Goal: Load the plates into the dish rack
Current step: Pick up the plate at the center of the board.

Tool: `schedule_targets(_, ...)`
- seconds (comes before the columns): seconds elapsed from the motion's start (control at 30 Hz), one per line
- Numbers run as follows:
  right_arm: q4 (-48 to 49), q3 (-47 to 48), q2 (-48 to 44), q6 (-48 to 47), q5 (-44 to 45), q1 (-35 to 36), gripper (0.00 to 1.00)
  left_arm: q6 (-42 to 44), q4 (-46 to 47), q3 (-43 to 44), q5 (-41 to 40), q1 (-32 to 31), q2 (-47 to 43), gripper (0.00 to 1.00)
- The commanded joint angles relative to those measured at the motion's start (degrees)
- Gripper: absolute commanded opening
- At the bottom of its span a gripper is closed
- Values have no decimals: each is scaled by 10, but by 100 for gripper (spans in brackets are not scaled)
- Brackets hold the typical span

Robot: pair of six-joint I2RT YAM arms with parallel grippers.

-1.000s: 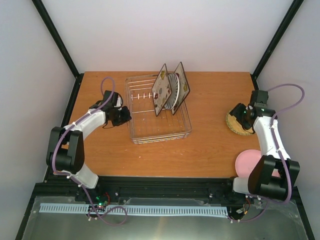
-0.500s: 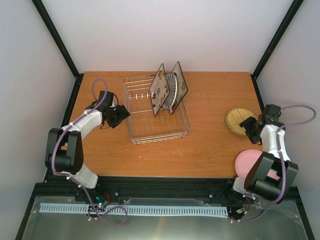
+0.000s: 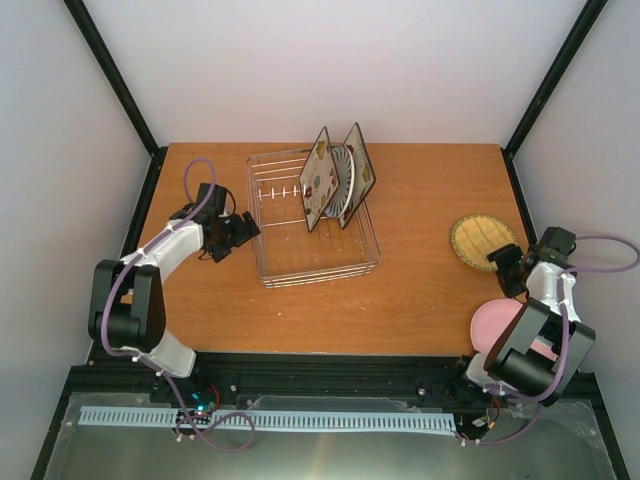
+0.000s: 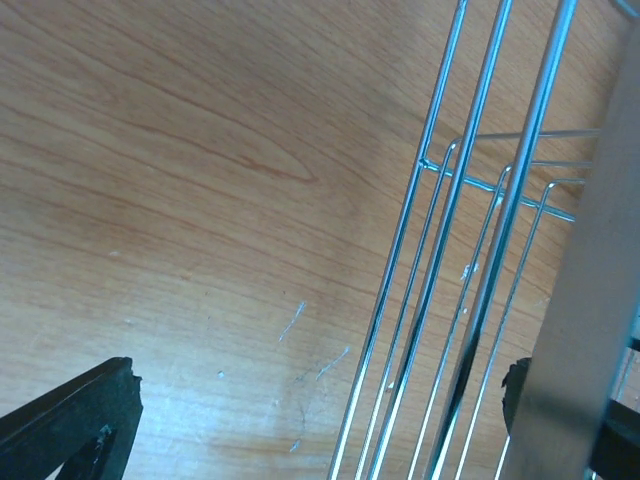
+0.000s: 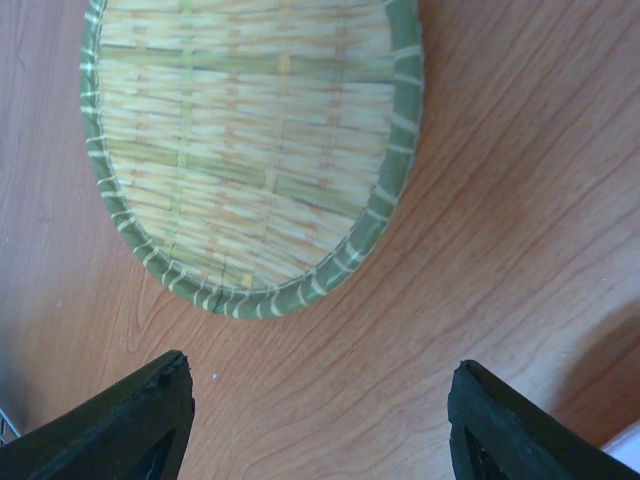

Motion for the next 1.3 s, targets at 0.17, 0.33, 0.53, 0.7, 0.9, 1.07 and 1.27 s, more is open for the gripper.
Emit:
schedule_targets(0.17, 41, -4, 29, 7, -30, -48, 69, 36, -46, -28, -12, 55, -68, 100)
schedule_targets(0.33, 66, -7, 48, 8, -41, -61, 68, 41, -54, -32, 0, 59, -83, 100)
schedule_targets(0.53, 104, -24, 83, 20, -49, -69, 68, 49, -76, -7, -2, 59, -78, 100)
schedule_targets(0.7, 136, -24, 125, 29, -65, -70, 69, 53, -73, 2, 8, 59, -77, 100)
schedule_targets(0.9, 139, -7, 151, 30, -62, -70, 68, 48, -64, -16, 32, 59, -52, 100)
schedule_targets(1.07, 139, -3, 160, 33, -60, -70, 68, 48, -71, -27, 0, 59, -45, 100)
schedule_targets(1.27, 150, 0, 181, 36, -66, -69, 68, 40, -71, -32, -23, 59, -71, 100)
